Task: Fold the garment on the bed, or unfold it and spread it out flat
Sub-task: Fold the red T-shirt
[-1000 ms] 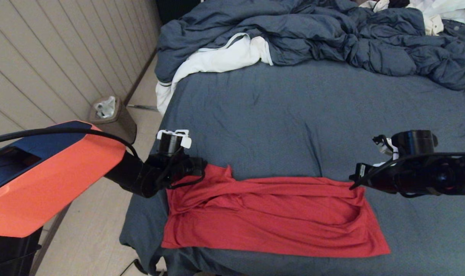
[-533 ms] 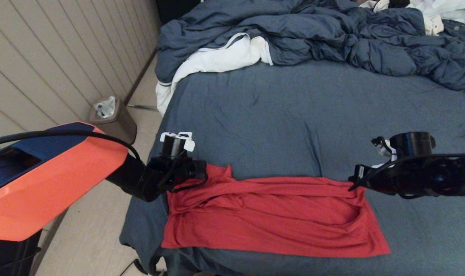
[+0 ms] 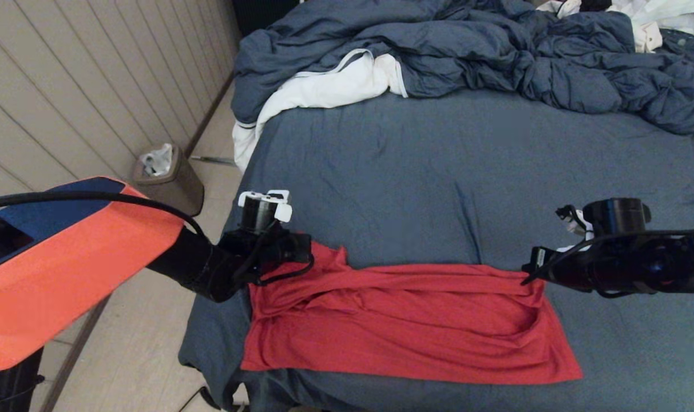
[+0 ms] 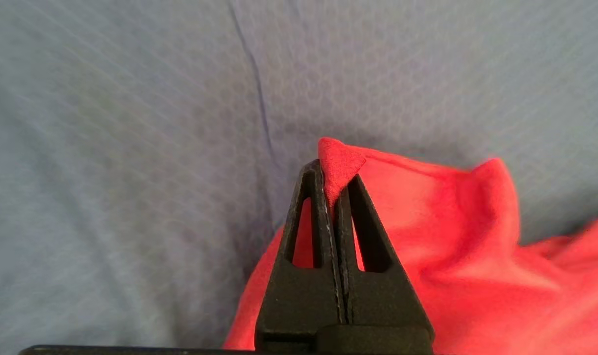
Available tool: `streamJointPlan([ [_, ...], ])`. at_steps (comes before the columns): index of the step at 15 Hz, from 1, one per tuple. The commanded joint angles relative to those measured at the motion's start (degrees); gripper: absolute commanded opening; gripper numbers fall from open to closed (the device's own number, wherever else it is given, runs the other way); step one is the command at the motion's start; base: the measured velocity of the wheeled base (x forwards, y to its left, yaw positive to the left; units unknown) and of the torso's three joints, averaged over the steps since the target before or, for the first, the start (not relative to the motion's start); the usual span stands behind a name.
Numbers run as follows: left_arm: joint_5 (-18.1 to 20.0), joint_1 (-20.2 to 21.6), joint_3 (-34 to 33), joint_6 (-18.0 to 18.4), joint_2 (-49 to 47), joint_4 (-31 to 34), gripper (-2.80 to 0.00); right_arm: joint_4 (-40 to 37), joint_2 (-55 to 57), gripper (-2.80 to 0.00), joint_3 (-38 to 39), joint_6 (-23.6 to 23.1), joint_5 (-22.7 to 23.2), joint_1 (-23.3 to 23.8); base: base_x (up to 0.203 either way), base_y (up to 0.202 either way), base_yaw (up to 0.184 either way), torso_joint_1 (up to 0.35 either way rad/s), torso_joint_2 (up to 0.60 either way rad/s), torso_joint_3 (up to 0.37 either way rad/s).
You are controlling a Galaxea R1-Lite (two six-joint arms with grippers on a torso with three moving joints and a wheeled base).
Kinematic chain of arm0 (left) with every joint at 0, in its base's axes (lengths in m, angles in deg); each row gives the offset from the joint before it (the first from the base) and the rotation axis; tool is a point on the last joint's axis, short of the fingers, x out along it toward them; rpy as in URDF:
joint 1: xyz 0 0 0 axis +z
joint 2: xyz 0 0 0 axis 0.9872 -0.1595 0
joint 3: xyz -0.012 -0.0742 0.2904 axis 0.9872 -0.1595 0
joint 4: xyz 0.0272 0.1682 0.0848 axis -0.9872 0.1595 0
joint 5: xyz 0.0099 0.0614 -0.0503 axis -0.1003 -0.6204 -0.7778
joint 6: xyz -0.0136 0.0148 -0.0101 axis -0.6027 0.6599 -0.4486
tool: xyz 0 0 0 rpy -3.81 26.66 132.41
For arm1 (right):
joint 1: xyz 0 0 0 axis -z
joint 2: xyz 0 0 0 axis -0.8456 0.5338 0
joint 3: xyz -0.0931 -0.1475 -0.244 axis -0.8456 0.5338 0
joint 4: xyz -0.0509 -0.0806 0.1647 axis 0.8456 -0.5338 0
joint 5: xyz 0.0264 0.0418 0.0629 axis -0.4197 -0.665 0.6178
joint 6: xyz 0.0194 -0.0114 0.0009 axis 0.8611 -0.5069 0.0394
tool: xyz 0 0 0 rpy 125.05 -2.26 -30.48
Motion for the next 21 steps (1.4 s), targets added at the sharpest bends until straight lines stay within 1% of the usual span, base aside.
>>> streamJointPlan([
  [1,-0.25,-0.66,-3.79,-0.17,6.13,-0.51,-2.80,0.13,0.02,-2.80,-0.31,0.05,0.13,0.52,0.000,0.000,0.000,0.000,0.00,0.000],
  [3,-0.69,-1.35,-11.34,-0.27,12.51,-3.72,-2.80,0.13,-0.53,-2.80,-0.27,0.05,0.19,1.04,0.000,0.000,0.000,0.000,0.00,0.000],
  [5,-0.95,-3.04,-16.23,-0.26,18.30,-7.40,-2.80,0.13,-0.57,-2.80,-0.23,0.05,0.15,1.04,0.000,0.000,0.000,0.000,0.00,0.000],
  [7,-1.14,-5.30,-19.29,-0.25,22.17,-6.83,-2.80,0.13,-0.30,-2.80,-0.41,0.05,0.10,1.13,0.000,0.000,0.000,0.000,0.00,0.000],
  [10,-1.03,-7.95,-25.87,-0.43,24.94,-7.27,-2.80,0.13,-0.13,-2.80,-0.58,0.05,0.10,1.48,0.000,0.000,0.000,0.000,0.00,0.000],
  [12,-0.90,-11.48,-31.17,-0.73,25.46,-9.09,-2.80,0.22,-0.05,-2.80,-0.58,-0.04,0.10,1.57,0.000,0.000,0.000,0.000,0.00,0.000],
  [15,-0.75,-16.11,-39.43,-0.53,24.67,-15.74,-2.80,0.22,0.04,-2.80,-0.67,-0.21,0.10,1.48,0.000,0.000,0.000,0.000,0.00,0.000],
  [18,-0.23,-17.02,-44.65,-0.54,20.15,-21.72,-2.80,0.22,0.20,-2.80,-0.49,-0.74,0.01,1.48,0.000,0.000,0.000,0.000,0.00,0.000],
  [21,-0.20,-18.24,-48.90,-0.38,15.26,-31.44,-2.80,0.94,0.66,-2.80,-0.33,-0.78,-0.10,1.48,0.000,0.000,0.000,0.000,0.00,0.000],
])
